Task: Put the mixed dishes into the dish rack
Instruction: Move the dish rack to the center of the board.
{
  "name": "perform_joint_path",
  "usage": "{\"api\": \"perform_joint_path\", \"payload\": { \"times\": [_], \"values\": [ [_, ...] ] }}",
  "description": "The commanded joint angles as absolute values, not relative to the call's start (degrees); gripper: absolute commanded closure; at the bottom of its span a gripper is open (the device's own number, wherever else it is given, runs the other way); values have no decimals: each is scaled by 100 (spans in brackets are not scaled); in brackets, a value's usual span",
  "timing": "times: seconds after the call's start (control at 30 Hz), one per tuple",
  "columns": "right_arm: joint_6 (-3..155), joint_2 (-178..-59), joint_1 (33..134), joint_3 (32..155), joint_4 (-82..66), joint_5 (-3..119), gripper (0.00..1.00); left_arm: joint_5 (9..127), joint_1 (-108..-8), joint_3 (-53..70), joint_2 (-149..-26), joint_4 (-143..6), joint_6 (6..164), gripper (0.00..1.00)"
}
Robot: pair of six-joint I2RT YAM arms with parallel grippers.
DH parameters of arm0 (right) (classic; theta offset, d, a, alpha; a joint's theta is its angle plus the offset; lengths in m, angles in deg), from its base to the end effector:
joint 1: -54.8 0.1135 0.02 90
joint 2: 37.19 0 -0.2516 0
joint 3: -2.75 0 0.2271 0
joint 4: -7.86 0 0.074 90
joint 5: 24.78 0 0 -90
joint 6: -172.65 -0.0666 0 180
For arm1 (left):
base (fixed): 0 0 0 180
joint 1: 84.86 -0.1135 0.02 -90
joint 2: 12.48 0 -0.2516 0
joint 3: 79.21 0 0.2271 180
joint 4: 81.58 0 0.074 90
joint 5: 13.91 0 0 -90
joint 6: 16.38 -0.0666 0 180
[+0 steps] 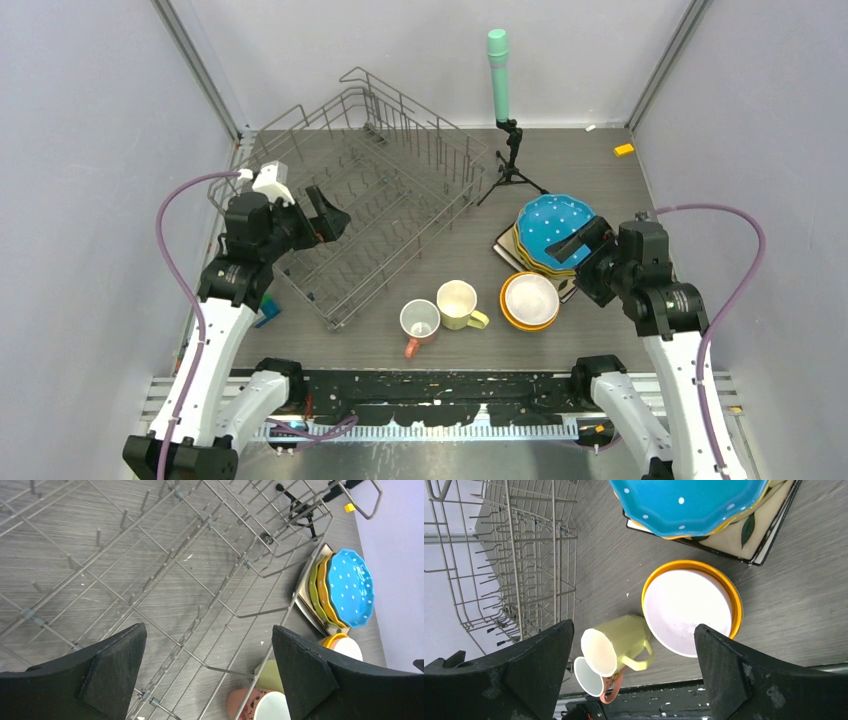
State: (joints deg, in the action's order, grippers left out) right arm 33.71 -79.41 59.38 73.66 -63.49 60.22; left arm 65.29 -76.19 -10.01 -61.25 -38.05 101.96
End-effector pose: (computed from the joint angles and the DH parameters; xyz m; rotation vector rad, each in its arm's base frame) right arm 0.1352 0.0167 0.2965 0.8568 2.2224 0.5629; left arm 0.1911 -0.0418 0.3273 -0.2200 2.0047 -0.6025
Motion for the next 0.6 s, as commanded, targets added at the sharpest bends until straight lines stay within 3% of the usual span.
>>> {"api": "perform_joint_path", "payload": {
  "times": [0.0,0.23,0.57],
  "values": [
    [3184,-7654,5919,7191,-6518,6096,5,5589,-7607,-747,-6216,-4013,10135,0],
    [3500,-8261,5919,7347,-6482,5955,5,4132,-7508,-293,-7276,-4210,9788,0],
    [3906,-8918,5919,7682,-6309,6214,4,4652,-5881,1658,-9921,-4407,9213,0]
  ]
}}
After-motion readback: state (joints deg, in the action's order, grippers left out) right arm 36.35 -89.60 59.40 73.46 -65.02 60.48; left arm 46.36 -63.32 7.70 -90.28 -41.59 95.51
